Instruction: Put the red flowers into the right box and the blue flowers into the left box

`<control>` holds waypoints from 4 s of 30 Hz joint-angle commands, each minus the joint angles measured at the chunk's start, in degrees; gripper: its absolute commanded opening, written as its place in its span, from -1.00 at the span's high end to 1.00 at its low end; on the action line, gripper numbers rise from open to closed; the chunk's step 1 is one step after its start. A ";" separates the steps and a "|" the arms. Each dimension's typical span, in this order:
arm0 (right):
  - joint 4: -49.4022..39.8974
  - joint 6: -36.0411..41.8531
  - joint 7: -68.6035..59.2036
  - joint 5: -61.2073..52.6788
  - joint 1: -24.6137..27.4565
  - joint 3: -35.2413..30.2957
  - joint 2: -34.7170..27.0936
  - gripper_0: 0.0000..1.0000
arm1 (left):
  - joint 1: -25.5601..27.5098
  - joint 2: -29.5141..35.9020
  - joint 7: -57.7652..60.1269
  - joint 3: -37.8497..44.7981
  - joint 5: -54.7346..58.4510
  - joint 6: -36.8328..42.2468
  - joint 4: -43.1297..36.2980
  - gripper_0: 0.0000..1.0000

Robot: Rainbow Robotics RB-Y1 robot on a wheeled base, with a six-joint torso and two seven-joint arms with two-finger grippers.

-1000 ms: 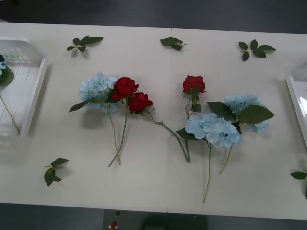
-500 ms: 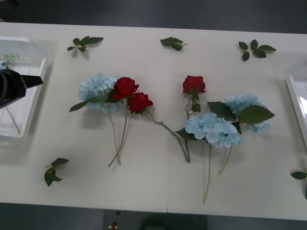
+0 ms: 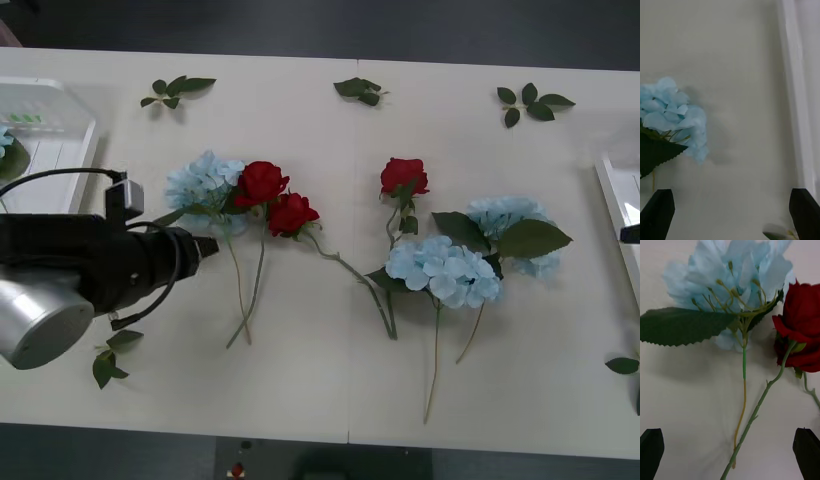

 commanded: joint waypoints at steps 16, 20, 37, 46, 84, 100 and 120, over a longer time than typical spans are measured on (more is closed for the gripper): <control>-15.95 -3.89 -24.62 19.79 1.33 19.08 10.16 -0.78 | -16.23 -3.20 0.38 -10.22 -3.43 4.73 15.49 -1.00; -16.12 -5.47 -28.39 23.65 1.33 23.65 10.16 -0.78 | -19.75 -4.61 1.09 -13.21 -3.52 4.73 19.98 -1.00; -16.04 -8.37 -31.65 27.96 1.33 31.03 11.48 -0.78 | -25.73 -9.27 2.84 -16.02 -4.93 0.42 32.10 -1.00; -15.77 -8.37 -32.44 30.95 1.33 32.62 12.89 -0.78 | -25.73 -8.57 2.76 -18.30 -7.12 0.16 32.72 -0.61; -11.90 -7.58 -30.24 34.81 -2.10 34.20 12.01 -0.78 | -25.81 13.14 0.82 3.40 0.87 18.53 14.97 1.00; -7.51 -10.04 -30.94 35.96 -3.68 35.25 13.15 -0.77 | -3.75 20.88 -13.15 21.60 1.49 -5.99 31.58 1.00; -8.65 -10.30 -31.91 35.69 -3.77 36.13 11.92 1.00 | -3.05 20.53 -14.29 17.12 0.87 -16.72 37.99 -0.76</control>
